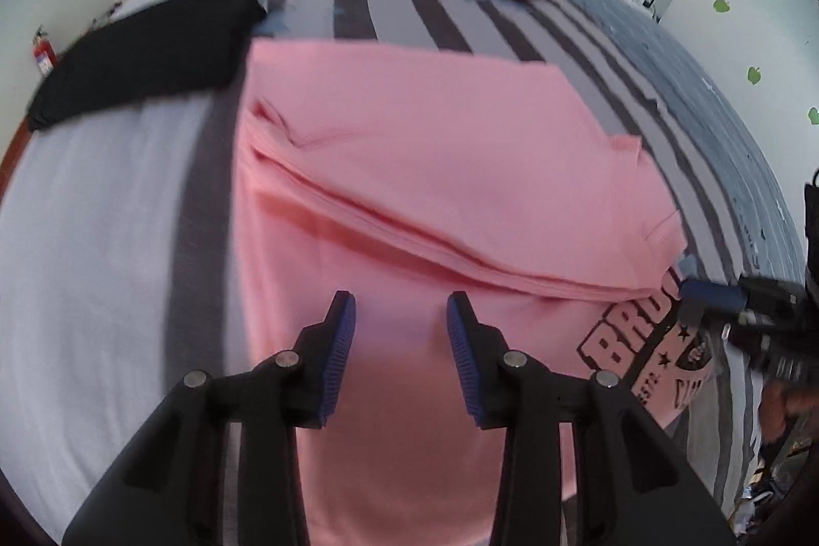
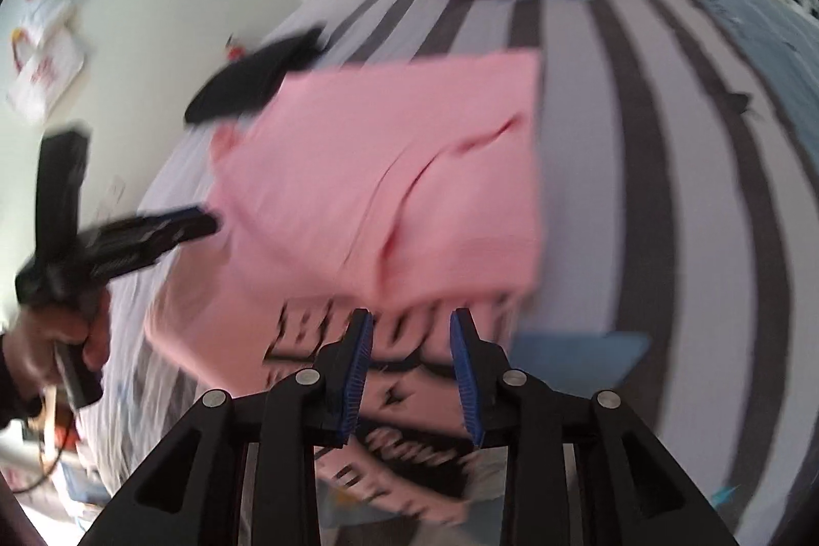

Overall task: Fold clothes
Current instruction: 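Lay the folded hem down and open both grippers, then move both open grippers to the edge of the folded shirt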

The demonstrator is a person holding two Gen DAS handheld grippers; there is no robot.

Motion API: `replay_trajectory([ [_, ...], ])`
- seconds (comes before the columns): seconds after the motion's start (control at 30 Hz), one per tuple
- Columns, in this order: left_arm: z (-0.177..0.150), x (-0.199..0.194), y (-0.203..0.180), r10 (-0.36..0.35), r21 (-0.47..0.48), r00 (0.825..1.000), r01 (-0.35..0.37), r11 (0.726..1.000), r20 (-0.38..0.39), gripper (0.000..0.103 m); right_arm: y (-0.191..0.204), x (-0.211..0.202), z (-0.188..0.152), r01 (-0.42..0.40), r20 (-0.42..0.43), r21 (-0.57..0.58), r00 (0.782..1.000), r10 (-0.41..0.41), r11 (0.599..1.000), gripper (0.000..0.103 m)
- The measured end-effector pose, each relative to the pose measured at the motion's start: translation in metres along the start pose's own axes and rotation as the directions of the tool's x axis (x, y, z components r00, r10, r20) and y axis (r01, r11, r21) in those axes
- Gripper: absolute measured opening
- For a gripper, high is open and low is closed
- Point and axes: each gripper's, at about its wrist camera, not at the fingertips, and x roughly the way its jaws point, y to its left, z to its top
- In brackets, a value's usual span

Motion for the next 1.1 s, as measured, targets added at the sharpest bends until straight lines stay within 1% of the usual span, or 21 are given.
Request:
replay_trajectory([
  [0.07,0.005,0.007,0.001,0.004,-0.004,1.000,-0.004,1.000,-0.003,0.034,0.006,0.013,-0.001,0.005,-0.014,-0.014,1.000,-0.005,1.000,0.028],
  [0.13,0.010,0.012,0.000,0.010,0.005,1.000,-0.010,1.000,-0.003,0.034,0.006,0.023,0.004,0.013,-0.010,-0.017,1.000,-0.013,1.000,0.028],
  [0.23,0.022,0.015,-0.002,0.014,0.017,1.000,-0.014,1.000,0.014,0.034,0.003,0.028,0.016,0.026,0.017,-0.026,1.000,-0.026,0.999,0.028],
  [0.3,0.036,0.017,0.001,0.020,0.014,0.999,-0.020,1.000,0.030,0.034,0.000,0.029,0.030,0.034,0.040,-0.031,0.999,-0.033,0.999,0.028],
  [0.4,0.066,0.019,0.008,0.035,0.014,0.997,-0.036,0.999,0.066,0.034,-0.010,0.029,0.065,0.042,0.099,-0.033,0.994,-0.039,0.999,0.028],
  [0.53,0.114,0.029,0.018,0.060,0.020,0.993,-0.062,0.998,0.103,0.034,-0.029,0.032,0.140,0.084,0.190,-0.012,0.978,-0.080,0.996,0.028],
  [0.6,0.137,0.037,0.027,0.079,-0.008,0.990,-0.079,0.997,0.116,0.034,-0.041,0.032,0.178,0.096,0.227,0.017,0.969,-0.097,0.995,0.028],
  [0.67,0.158,0.043,0.038,0.091,-0.049,0.988,-0.085,0.995,0.122,0.034,-0.051,0.022,0.207,0.081,0.269,0.060,0.959,-0.094,0.995,0.028],
  [0.73,0.166,0.041,0.044,0.095,-0.076,0.987,-0.086,0.993,0.127,0.034,-0.053,0.009,0.221,0.051,0.295,0.069,0.953,-0.069,0.996,0.028],
  [0.8,0.164,0.032,0.044,0.088,-0.075,0.985,-0.077,0.994,0.150,0.034,-0.051,-0.003,0.217,-0.003,0.300,0.069,0.954,-0.018,0.998,0.028],
  [0.83,0.160,0.027,0.043,0.082,-0.073,0.983,-0.071,0.995,0.162,0.034,-0.047,-0.008,0.206,-0.028,0.294,0.058,0.956,0.009,0.998,0.028],
  [0.87,0.152,0.019,0.040,0.072,-0.067,0.982,-0.061,0.996,0.174,0.034,-0.040,-0.011,0.191,-0.035,0.284,0.038,0.958,0.023,0.999,0.028],
  [0.93,0.134,0.008,0.034,0.049,-0.054,0.980,-0.039,0.998,0.191,0.034,-0.024,-0.014,0.156,-0.031,0.261,-0.003,0.965,0.030,1.000,0.028],
  [1.0,0.111,0.004,0.023,0.031,-0.033,0.983,-0.026,0.999,0.182,0.034,-0.010,-0.009,0.119,-0.013,0.219,-0.021,0.975,0.017,1.000,0.028],
  [1.1,0.077,0.001,0.007,-0.009,-0.009,0.987,0.011,1.000,0.158,0.034,0.004,0.004,0.073,0.005,0.155,0.003,0.988,-0.005,1.000,0.028],
])
